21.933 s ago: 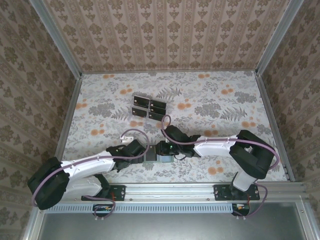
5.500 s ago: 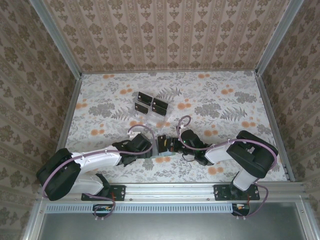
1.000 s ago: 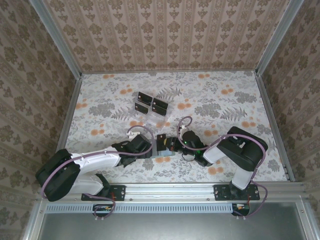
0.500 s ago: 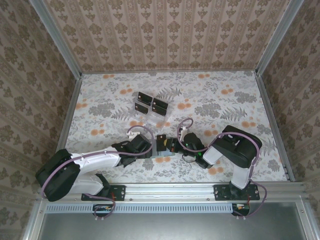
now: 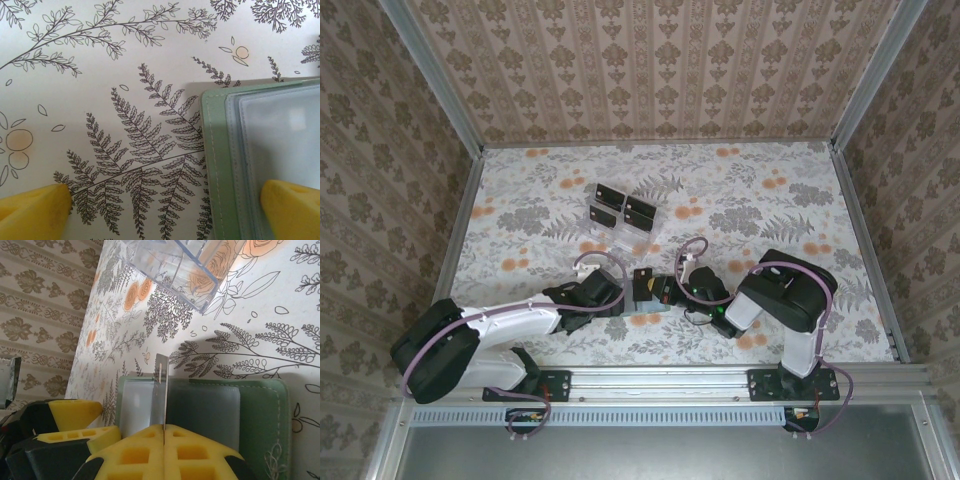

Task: Put the credit cards into the card holder

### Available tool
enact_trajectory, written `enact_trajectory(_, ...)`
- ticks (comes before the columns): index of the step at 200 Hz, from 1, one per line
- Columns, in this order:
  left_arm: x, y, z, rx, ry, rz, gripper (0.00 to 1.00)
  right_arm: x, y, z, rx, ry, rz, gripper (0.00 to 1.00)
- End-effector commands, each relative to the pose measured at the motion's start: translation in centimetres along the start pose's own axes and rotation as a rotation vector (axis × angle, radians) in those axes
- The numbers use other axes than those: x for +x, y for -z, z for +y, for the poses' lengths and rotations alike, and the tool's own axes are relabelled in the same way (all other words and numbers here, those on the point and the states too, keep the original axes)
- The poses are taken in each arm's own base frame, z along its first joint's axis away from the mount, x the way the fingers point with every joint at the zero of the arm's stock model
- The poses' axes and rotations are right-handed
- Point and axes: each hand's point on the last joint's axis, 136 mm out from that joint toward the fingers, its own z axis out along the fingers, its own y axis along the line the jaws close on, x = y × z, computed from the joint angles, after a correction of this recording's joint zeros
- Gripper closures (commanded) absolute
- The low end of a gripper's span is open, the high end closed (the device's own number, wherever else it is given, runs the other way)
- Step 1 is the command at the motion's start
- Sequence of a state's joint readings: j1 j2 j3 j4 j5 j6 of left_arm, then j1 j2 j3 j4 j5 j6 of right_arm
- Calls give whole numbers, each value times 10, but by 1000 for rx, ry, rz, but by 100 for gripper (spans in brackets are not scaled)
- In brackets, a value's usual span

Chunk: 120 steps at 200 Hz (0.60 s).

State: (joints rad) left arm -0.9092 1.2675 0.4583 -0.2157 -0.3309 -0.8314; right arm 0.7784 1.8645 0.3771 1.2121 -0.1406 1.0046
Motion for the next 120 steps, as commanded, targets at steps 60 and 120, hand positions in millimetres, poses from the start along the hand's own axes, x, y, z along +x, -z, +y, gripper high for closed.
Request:
enact_trajectory(60, 48, -5, 42, -139, -64, 156, 0, 17, 8, -7, -14, -39, 64, 100)
enact_trajectory(120, 48, -5, 42, -140, -62, 157, 0, 27, 7, -9, -11, -52, 94, 100)
